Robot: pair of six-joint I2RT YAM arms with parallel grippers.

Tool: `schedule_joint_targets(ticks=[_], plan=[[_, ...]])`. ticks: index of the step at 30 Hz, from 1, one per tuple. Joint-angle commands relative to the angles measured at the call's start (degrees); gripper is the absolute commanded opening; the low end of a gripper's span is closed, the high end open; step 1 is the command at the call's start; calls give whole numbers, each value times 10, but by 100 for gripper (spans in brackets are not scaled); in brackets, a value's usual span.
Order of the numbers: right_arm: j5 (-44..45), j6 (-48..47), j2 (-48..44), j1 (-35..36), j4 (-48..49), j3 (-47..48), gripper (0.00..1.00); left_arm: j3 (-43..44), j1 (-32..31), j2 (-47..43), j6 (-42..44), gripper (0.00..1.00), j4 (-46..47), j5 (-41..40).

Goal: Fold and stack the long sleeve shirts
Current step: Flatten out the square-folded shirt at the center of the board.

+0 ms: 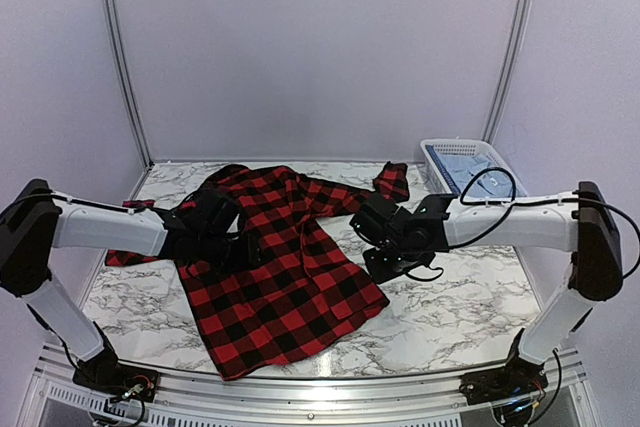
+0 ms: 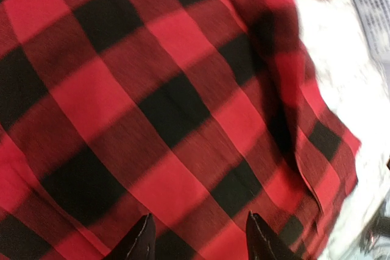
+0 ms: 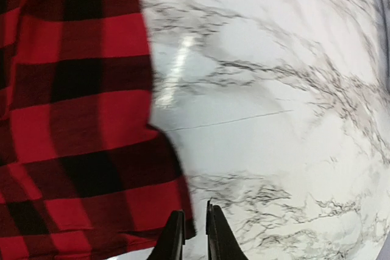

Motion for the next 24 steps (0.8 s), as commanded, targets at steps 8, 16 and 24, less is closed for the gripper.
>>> schedule_joint_targets(ticks=[8, 16, 24], plan=[[-65, 19, 106, 138, 31, 90, 25, -31, -152, -34, 12, 49, -17, 6], [-56, 39, 131, 153, 31, 76, 34, -80, -184, -38, -7, 49, -32, -17], [-53, 45, 147, 163, 39, 63, 40, -118, -185, -31, -19, 49, -33, -19]])
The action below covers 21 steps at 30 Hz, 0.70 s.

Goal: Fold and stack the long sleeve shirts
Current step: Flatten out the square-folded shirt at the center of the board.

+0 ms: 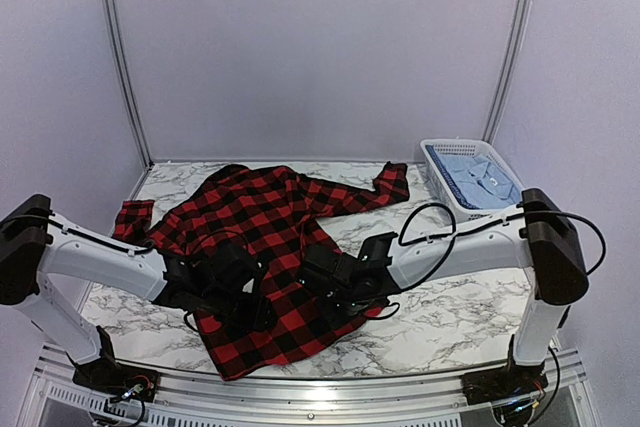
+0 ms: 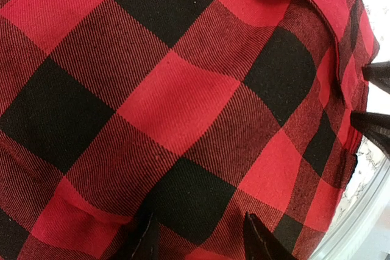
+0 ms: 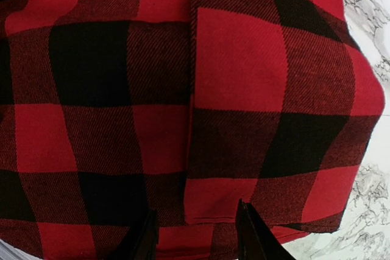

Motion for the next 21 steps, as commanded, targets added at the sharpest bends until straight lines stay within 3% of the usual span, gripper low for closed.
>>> schedule_joint_targets(ticks=[1, 10, 16, 21], plan=[[7, 10, 17, 8, 12, -13, 39, -23, -2, 10, -9, 49, -25, -10], [19, 22, 15, 7, 10, -16, 23, -30, -1, 13, -13, 49, -39, -38], [25, 19, 14, 6, -7, 3, 0, -29, -1, 10, -15, 49, -49, -46], [41, 24, 6, 4, -36, 27, 0, -25, -1, 6, -13, 49, -59, -49]])
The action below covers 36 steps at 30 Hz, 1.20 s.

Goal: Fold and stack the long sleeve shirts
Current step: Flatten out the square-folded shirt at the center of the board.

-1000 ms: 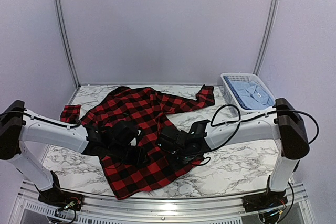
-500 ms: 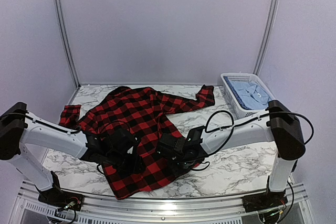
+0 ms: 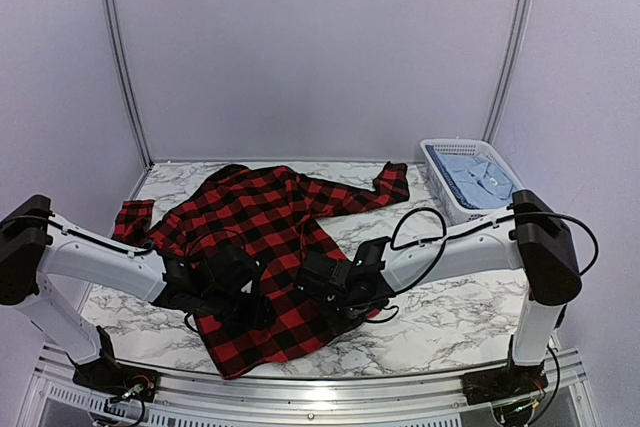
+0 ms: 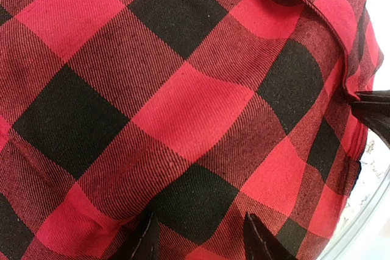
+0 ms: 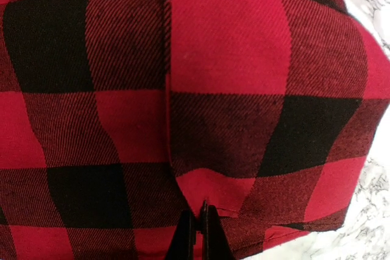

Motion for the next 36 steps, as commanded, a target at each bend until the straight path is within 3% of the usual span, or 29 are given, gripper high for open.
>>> schedule_joint_targets(ticks=[1, 10, 21, 28, 34, 36], plan=[[26, 10, -21, -2, -36, 40, 0, -19, 0, 8, -2, 49, -71, -22], [51, 10, -79, -53, -87, 25, 0, -11, 1, 1, 1, 49, -86, -25], [66, -3, -157, -230, -31, -144, 0, -5, 1, -23, 19, 49, -107, -16], [40, 6, -209, -243, -18, -190, 0, -37, 0, -55, 11, 49, -128, -3], [41, -27, -238, -247, 0, -126, 37, -79, 0, -88, -4, 49, -143, 0], [36, -50, -213, -259, 17, -83, 39, -91, 0, -99, -11, 49, -145, 2]])
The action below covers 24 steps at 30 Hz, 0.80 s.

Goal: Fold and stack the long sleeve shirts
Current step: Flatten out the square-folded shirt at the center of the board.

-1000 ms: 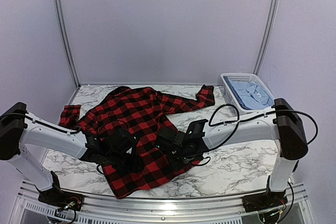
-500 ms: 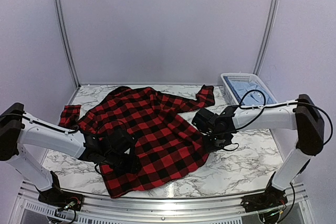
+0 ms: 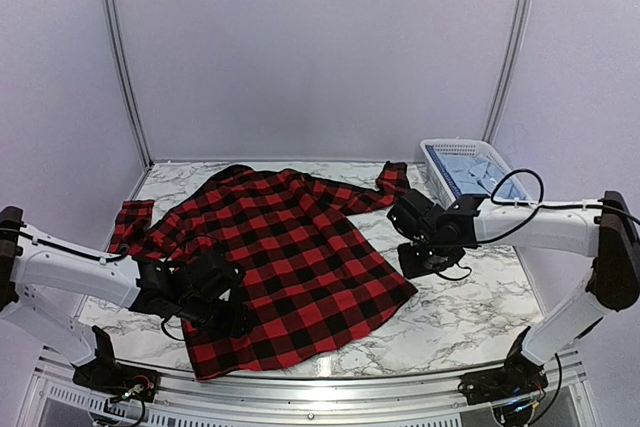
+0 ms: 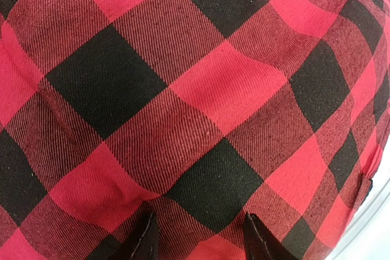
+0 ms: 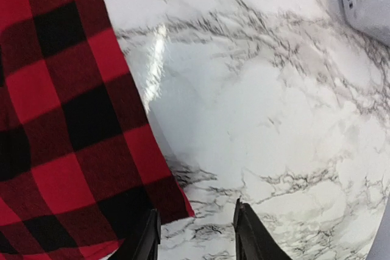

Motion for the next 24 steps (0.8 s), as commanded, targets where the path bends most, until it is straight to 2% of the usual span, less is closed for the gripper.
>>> schedule_joint_targets(ticks=[1, 5, 14, 18, 24], plan=[[-3, -47, 39, -21, 51, 101, 40, -38, 0, -16, -19, 49, -74, 11], [-6, -94, 115, -67, 86, 192, 40, -47, 1, -38, -28, 49, -101, -1], [0, -166, 325, -165, 120, 423, 49, -47, 9, -65, -27, 50, -158, -22], [0, -193, 414, -195, 119, 517, 53, -39, 15, -71, -24, 50, -168, -24], [-16, -216, 509, -213, 102, 623, 52, -20, 21, -76, -12, 50, -176, -24]])
